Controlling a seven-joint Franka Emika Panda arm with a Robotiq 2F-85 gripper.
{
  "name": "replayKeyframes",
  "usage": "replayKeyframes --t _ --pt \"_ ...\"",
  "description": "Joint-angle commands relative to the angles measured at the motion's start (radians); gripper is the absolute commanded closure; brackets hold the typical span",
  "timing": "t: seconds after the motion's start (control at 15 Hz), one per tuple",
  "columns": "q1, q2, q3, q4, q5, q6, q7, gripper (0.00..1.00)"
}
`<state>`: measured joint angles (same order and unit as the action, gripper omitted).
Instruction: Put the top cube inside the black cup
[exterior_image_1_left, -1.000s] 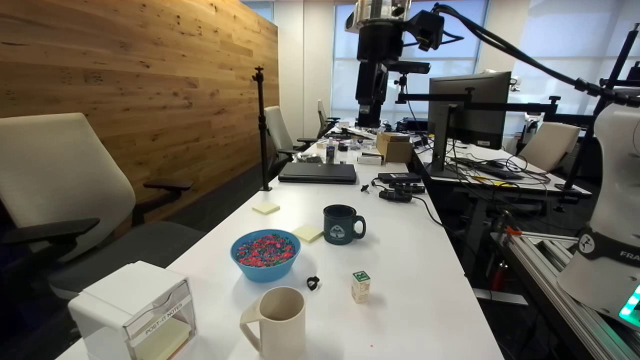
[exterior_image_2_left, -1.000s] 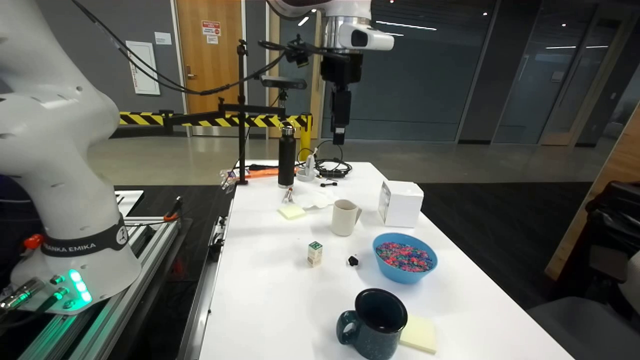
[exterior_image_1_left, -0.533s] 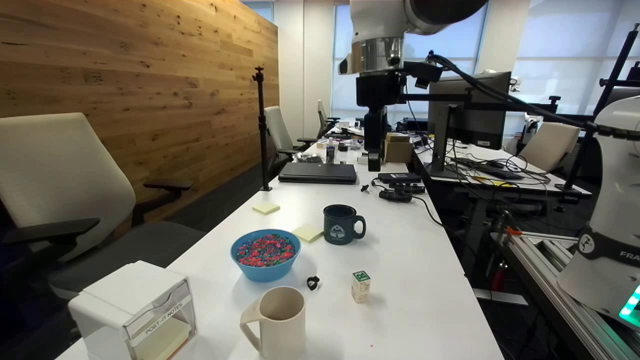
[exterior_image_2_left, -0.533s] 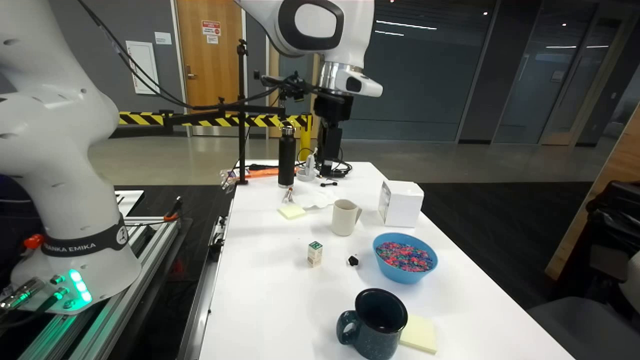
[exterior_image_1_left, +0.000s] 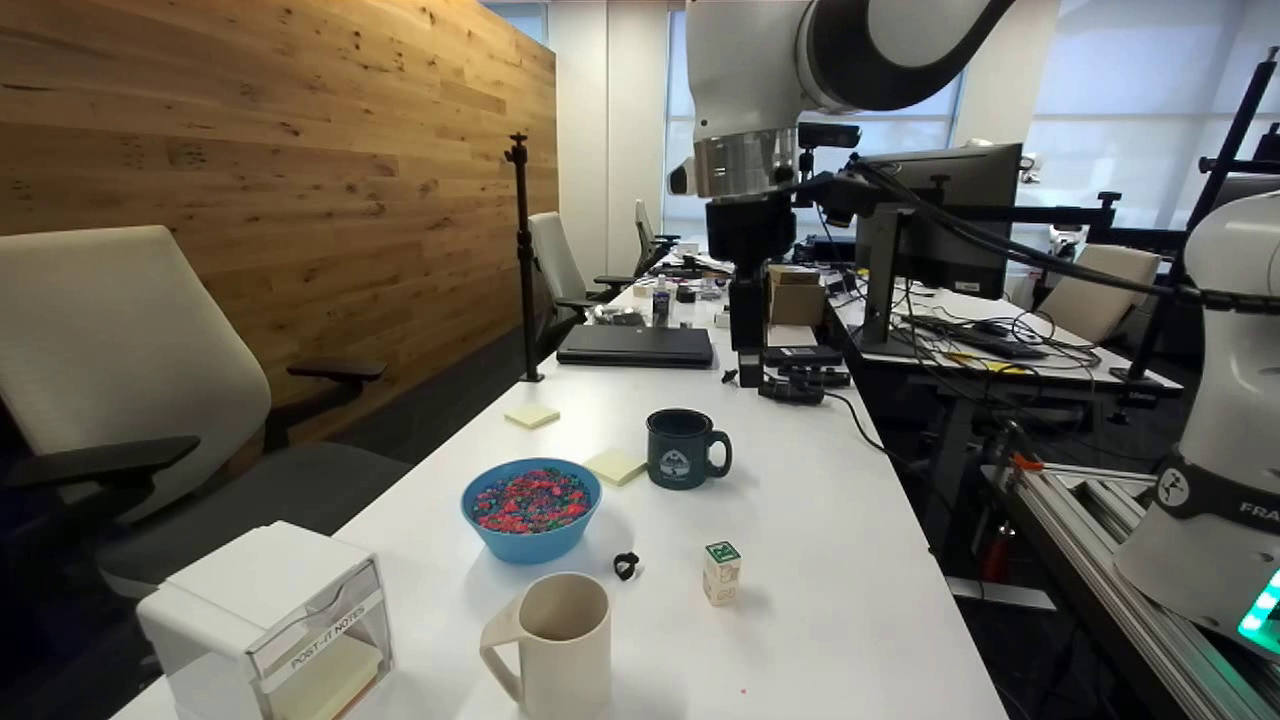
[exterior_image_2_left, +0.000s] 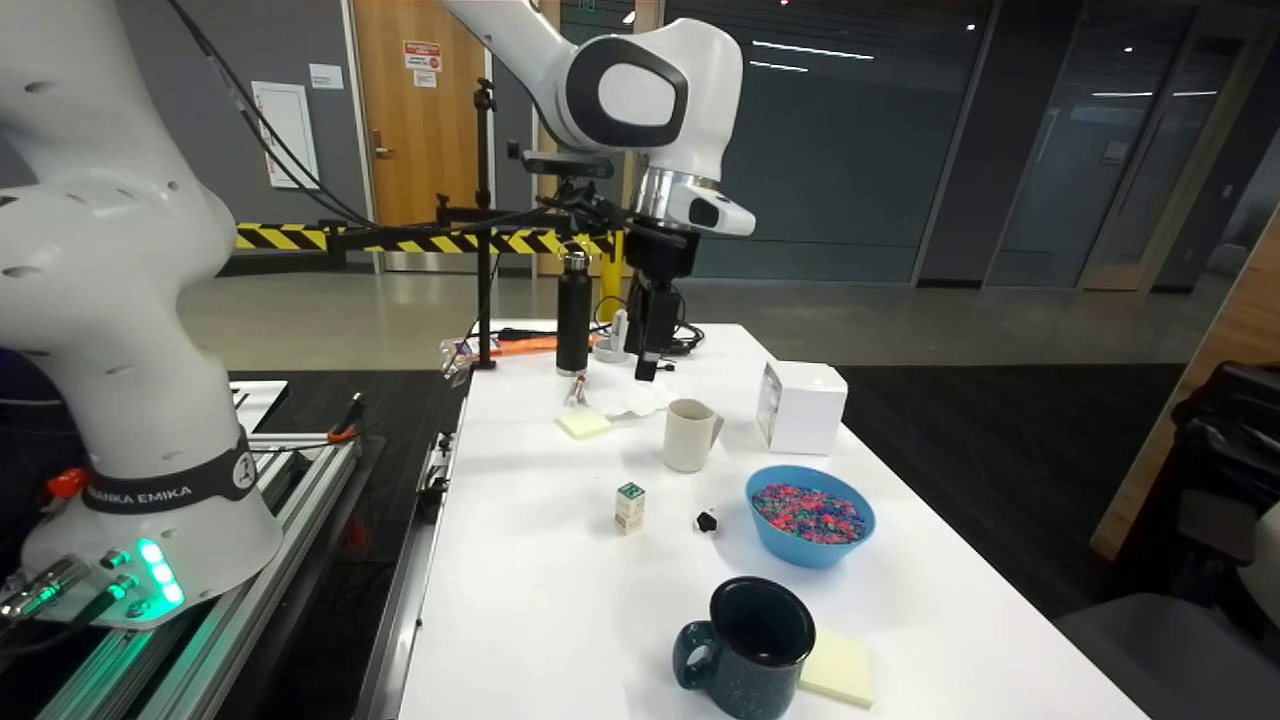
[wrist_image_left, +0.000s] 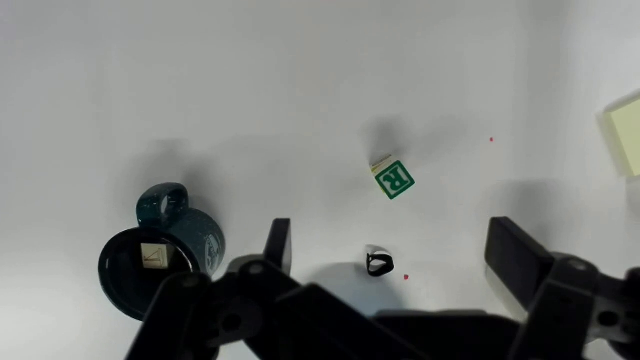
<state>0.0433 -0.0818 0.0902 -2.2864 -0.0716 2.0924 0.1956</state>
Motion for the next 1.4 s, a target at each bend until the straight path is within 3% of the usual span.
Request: replayKeyframes --t 0.0,0.47,1.2,1.33 --pt "0.011 0.045 0.003 -0.020 -0.043 0.097 0.007 0.00" --pt "0.032 0.129 0.000 -0.023 -0.050 0.169 0.013 0.00" --pt "0.044 0.149 -0.003 -0.016 -0.047 0.163 0.000 0.00" --pt "0.044 0.142 -0.003 -0.041 -0.061 0.219 -0.020 0.00"
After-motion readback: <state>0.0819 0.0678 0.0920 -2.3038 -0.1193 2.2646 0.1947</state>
